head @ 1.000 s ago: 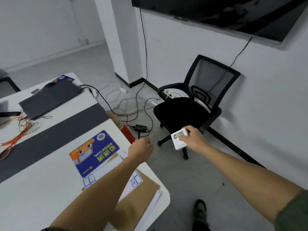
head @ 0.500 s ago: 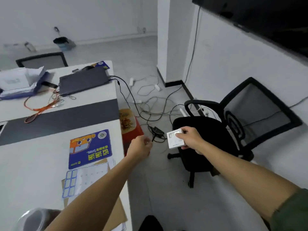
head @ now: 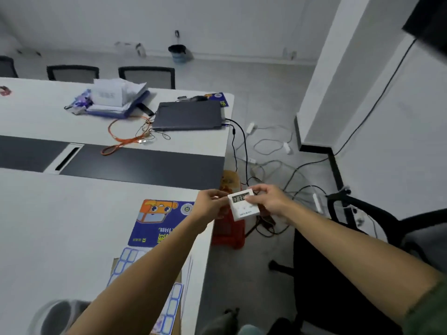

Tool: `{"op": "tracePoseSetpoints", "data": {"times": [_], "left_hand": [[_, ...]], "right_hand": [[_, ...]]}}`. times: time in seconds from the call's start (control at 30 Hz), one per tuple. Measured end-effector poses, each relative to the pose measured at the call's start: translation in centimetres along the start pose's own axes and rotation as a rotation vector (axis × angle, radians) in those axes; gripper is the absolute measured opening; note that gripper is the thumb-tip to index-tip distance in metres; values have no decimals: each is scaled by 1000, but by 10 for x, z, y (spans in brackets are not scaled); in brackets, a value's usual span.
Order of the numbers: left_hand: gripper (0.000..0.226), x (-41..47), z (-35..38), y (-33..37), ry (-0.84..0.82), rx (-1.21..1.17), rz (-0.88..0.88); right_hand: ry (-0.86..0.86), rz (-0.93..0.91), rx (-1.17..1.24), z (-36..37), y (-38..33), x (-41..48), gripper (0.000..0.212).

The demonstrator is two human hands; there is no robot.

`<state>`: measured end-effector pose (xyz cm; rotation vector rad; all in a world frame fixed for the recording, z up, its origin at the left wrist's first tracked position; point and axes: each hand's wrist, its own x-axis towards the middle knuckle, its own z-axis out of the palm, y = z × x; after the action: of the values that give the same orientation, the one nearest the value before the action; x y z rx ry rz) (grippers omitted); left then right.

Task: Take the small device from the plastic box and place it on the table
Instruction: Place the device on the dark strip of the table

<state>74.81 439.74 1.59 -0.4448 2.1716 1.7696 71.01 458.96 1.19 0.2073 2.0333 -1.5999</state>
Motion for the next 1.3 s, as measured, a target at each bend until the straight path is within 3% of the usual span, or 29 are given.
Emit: {"op": "tracePoseSetpoints", "data": {"times": [0.27,0.43,0.57,0.73,0.97,1.13,1.3], "left_hand": [[18,39,-40,9,118,-270,-134],[16,69,-71,23,288,-272,-217],[8,87,-77,34,355,-290,-262],[17,96,-80,44,442,-565,-208],[25,96,-96,42,431,-491,-103],[22,91,-121,50,503,-410,-40],[31,89,-137,52,519,-347,-10]], "right_hand": [[-298,16,-59,21,-49,63,38],[-668,34,-200,18,-93,114,67],[-727,-75,-388,19,-114,152,65],[-832,-50,-355,24,-133,197,43],[-972,16,-328,57,-151,221,28],[-979,17,-333,82,-173,224,44],[-998,-1,-338,98,-187,225,46]]}}
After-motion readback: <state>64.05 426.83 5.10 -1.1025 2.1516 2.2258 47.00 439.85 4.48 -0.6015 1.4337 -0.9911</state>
